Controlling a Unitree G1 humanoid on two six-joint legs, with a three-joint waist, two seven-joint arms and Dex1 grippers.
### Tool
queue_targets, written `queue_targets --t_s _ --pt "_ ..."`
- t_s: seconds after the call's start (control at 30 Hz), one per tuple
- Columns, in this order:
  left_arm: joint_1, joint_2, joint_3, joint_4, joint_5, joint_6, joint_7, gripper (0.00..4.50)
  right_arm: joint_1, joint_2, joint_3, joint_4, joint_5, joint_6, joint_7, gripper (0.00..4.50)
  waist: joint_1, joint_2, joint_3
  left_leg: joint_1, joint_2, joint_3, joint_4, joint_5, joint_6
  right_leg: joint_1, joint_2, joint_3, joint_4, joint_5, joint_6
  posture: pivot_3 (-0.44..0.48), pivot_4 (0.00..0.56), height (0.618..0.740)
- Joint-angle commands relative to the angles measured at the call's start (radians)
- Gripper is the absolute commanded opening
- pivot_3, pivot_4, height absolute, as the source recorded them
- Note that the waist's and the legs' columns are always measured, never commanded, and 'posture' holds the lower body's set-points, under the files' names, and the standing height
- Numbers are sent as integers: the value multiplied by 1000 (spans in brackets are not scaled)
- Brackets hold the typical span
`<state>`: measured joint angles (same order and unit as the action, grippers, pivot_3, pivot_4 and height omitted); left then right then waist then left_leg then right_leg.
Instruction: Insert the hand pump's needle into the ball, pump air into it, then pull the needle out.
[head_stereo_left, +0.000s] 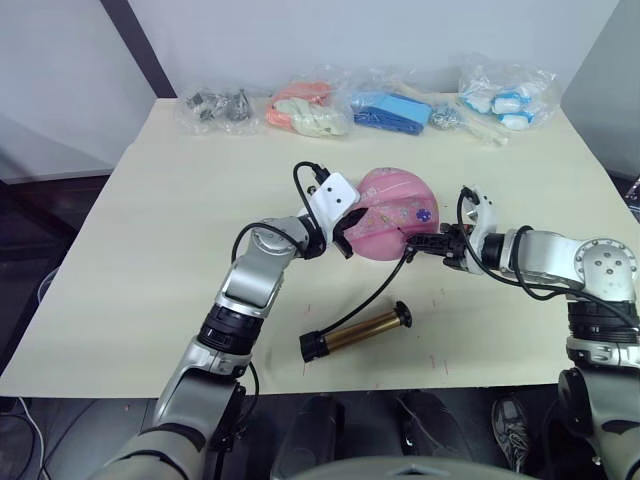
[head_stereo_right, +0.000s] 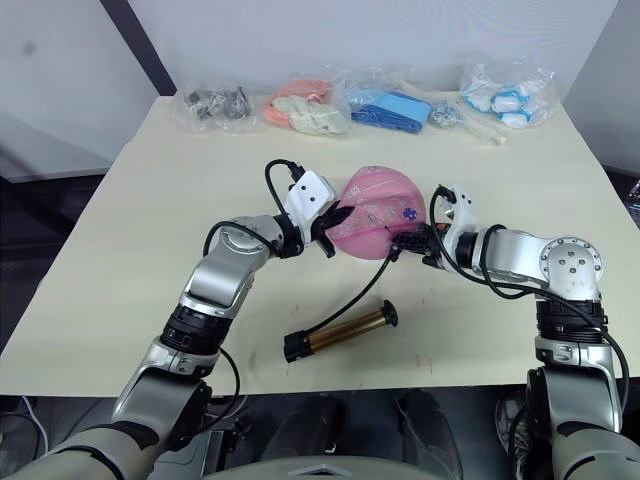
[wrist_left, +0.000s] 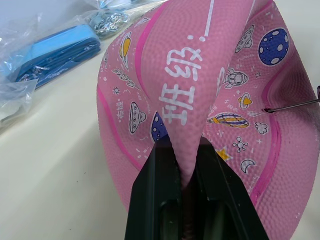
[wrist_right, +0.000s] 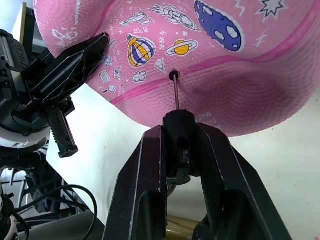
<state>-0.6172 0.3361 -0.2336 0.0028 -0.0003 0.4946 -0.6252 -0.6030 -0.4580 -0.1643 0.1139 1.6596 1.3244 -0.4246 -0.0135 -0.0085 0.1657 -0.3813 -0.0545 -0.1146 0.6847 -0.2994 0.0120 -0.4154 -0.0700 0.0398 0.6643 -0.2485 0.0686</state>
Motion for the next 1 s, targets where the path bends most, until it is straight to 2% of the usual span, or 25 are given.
queue_targets --t_s 0.03,0.5,1.0 --pt "9 -8 -9 -8 0 -13 1 31 8 -2 18 18 47 -7 -58 375 0 0 0 0 0 0 0 0 0 0 0 0 0 0 0 0 150 740" --pt "27 -16 -10 -23 -5 -18 -1 31 15 27 64 58 309 -185 -382 375 -1 0 0 1 0 0 0 1 1 0 0 0 0 1 1 0 150 740" --pt "57 -23 -6 -51 -12 -17 -4 31 -5 249 -99 -10 313 -311 -686 375 -9 1 -1 2 0 1 0 3 5 1 1 1 0 7 0 0 150 740"
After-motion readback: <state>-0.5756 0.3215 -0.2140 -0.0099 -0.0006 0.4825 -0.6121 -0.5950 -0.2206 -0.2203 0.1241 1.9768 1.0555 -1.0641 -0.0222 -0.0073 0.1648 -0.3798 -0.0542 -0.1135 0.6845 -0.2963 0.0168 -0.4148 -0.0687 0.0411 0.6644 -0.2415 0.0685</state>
